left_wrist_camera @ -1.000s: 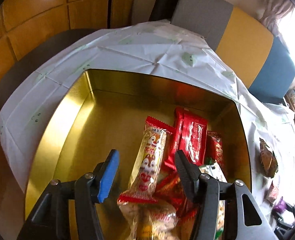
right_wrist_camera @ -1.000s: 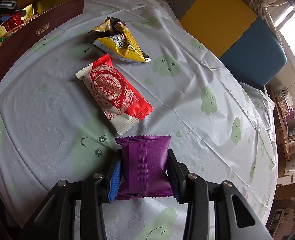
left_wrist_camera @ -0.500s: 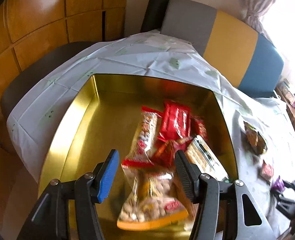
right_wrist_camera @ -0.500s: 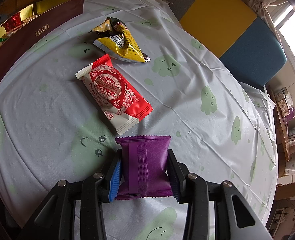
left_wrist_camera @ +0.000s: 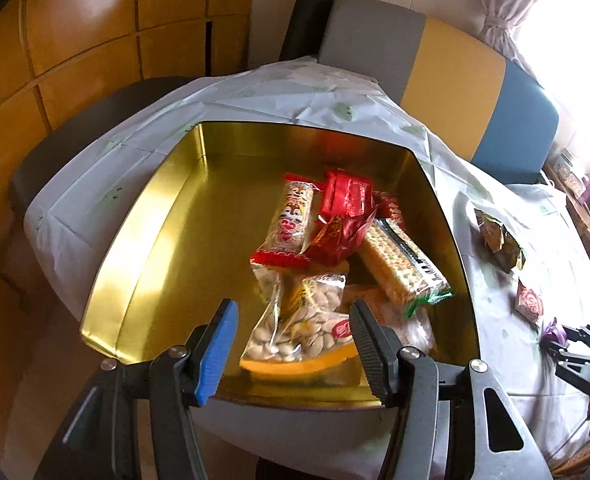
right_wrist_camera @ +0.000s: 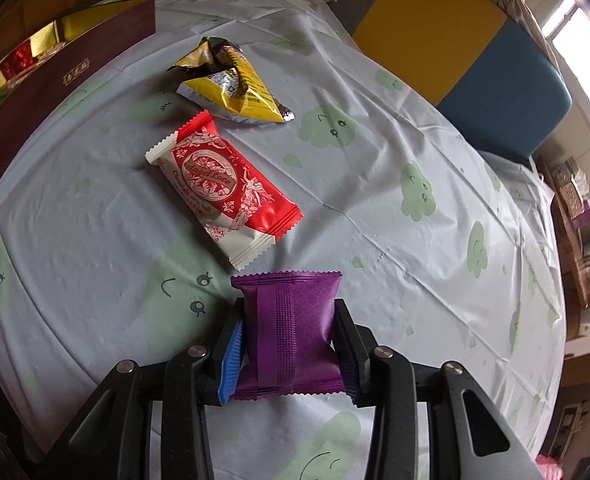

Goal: Organize snacks
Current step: 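Withdraw the open left tool from the tin, then carry the purple packet into the gold tin with the right tool and release it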

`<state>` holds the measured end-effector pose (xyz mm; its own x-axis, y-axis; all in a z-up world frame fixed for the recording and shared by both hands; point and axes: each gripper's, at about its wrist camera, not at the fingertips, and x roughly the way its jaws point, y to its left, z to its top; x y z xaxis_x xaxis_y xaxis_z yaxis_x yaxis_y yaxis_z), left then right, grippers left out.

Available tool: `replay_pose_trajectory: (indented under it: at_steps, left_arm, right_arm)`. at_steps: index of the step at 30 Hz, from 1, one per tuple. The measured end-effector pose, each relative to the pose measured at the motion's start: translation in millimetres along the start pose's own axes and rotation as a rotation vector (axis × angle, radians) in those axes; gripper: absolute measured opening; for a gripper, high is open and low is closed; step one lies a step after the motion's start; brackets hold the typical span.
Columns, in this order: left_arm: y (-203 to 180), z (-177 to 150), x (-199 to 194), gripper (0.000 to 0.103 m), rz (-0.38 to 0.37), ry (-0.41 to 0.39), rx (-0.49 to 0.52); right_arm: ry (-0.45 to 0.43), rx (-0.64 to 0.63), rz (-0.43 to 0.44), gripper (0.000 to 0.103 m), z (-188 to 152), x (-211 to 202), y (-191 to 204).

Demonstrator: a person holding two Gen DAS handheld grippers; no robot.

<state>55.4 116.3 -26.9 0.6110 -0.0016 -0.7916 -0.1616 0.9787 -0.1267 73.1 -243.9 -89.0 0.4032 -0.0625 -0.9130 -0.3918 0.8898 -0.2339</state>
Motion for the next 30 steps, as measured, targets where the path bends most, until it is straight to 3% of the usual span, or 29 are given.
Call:
replay_pose_trajectory:
  at_steps: [9,15,22,30]
  left_arm:
    - [13,-11,-11,0.059,0.010,-0.023,-0.004]
    - [20,-13,-16,0.059,0.022,-0.042,-0.006]
    - [29,-13,-19,0.059,0.031,-0.054,-0.027]
    - [42,-14,-22,0.058,0.044,-0.064,-0.057]
  right_arm:
    - [0.048,0.042,0.011,0.040,11,2,-10]
    - [0.034,0.063,0.094,0.040,27,-8,-2]
    - [-0.050,0.049,0.214,0.040,55,-33,24]
    - [-0.186,-0.010,0.418,0.040,102,-76,92]
